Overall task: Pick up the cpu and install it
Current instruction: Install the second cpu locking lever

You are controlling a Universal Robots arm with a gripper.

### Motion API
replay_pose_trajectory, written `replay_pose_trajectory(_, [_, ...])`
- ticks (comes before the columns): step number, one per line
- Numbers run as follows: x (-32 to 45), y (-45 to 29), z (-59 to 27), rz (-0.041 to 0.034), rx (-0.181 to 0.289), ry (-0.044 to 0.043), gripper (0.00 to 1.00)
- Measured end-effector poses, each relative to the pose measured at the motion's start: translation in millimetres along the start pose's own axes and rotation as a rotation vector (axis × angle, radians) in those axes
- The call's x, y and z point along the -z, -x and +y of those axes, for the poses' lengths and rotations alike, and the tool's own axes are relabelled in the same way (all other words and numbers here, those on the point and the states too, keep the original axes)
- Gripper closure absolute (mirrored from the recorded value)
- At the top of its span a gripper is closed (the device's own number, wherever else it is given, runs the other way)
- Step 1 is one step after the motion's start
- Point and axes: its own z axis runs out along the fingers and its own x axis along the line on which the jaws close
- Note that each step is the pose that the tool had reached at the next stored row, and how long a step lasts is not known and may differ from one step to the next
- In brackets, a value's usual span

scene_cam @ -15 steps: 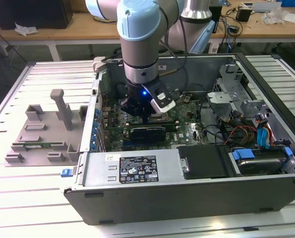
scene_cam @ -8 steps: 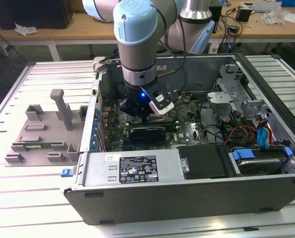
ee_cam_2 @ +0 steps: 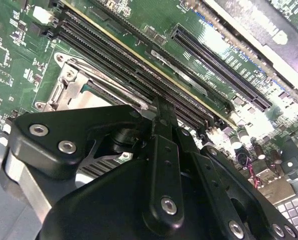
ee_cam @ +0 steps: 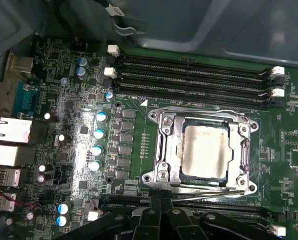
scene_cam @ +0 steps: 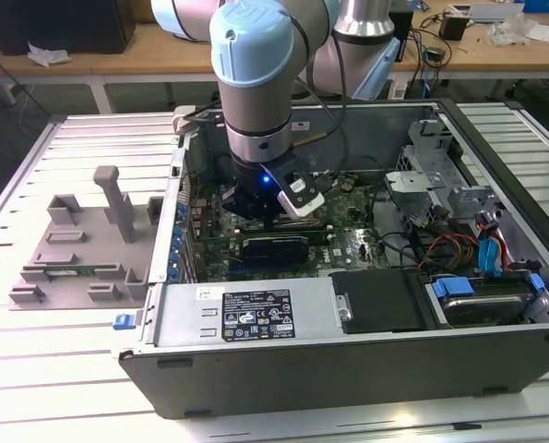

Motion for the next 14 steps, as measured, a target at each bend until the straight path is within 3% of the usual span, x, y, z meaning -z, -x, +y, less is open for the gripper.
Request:
replay_pose_trajectory(4, [0.1,-0.1,-0.5,0.0000,0.000,0.0022,0.89])
replay_pose_trajectory(5, [0.1,0.0,-0.5,-0.0019,-0.001,0.0189,0.89])
replay_pose_trajectory(9, [0.1,-0.1,-0.7,-0.0028,-0.001,0.0265,0.89])
replay_pose_trajectory(10, [0.1,-0.8,-0.7,-0.0045,-0.001,0.0326,0.89])
replay_pose_trajectory(14, [-0.5,-8.0,-0.1,-0.0238,0.000,0.0478,0.89])
